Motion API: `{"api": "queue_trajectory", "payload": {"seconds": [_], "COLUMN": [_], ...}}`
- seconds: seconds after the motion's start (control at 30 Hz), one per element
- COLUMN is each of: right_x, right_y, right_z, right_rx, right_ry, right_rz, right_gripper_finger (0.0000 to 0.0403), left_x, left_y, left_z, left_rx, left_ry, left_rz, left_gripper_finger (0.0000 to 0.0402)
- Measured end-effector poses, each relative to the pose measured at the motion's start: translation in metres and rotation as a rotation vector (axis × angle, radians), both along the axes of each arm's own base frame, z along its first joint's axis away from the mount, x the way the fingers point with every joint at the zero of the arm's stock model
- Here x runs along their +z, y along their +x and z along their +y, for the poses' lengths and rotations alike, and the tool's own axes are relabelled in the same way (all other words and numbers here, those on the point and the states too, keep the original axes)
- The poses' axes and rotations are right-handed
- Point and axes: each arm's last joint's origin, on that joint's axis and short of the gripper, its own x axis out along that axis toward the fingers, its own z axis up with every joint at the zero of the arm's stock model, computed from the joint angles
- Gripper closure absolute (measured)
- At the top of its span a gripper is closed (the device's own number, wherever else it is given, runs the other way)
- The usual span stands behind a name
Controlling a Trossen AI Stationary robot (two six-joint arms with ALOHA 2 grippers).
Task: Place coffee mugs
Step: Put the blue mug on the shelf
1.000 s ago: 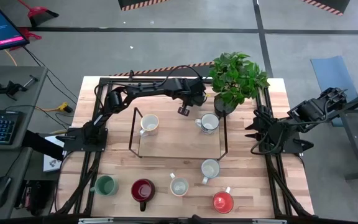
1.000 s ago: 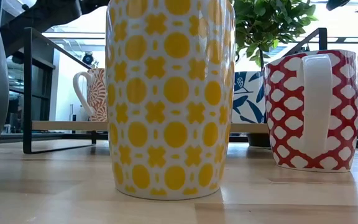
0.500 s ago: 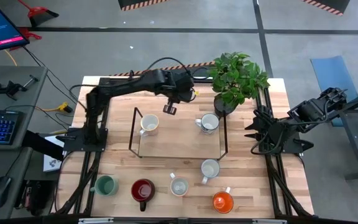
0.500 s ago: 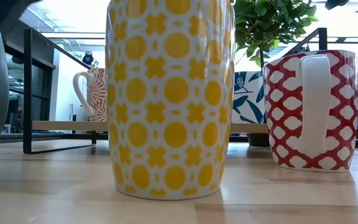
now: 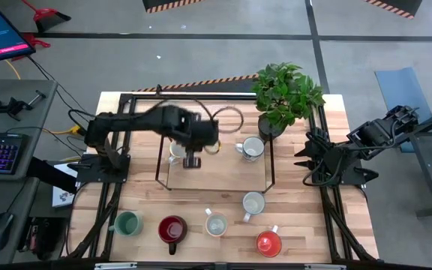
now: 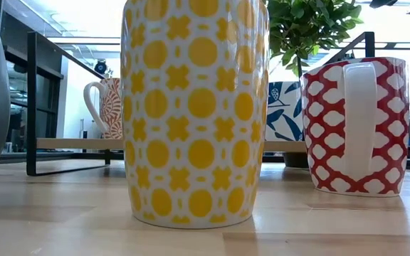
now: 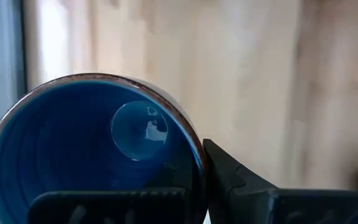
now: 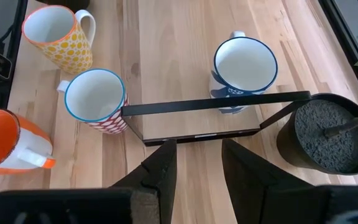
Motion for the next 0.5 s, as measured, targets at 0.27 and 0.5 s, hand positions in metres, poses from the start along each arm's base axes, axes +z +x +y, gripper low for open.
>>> {"api": "queue_trajectory", "payload": {"seconds": [0.27,0.5], "right_x": [0.0,0.0], "right_y": [0.0,0.0], "right_z": [0.0,0.0], "right_rx": [0.0,0.0], "right_ry": [0.0,0.001], "right_rz": [0.0,-0.001], "right_gripper_finger": [0.0297,0.0297], "left_x": [-0.002,-0.002], "left_y": [-0.002,-0.012], "left_z": [-0.063,-0.099], "left_rx": [0.078,0.173], "left_ry": [-0.089,-0.149], "left_rz": [-0.058,-0.079], "left_gripper_finger": [0.0398,0.0398]}}
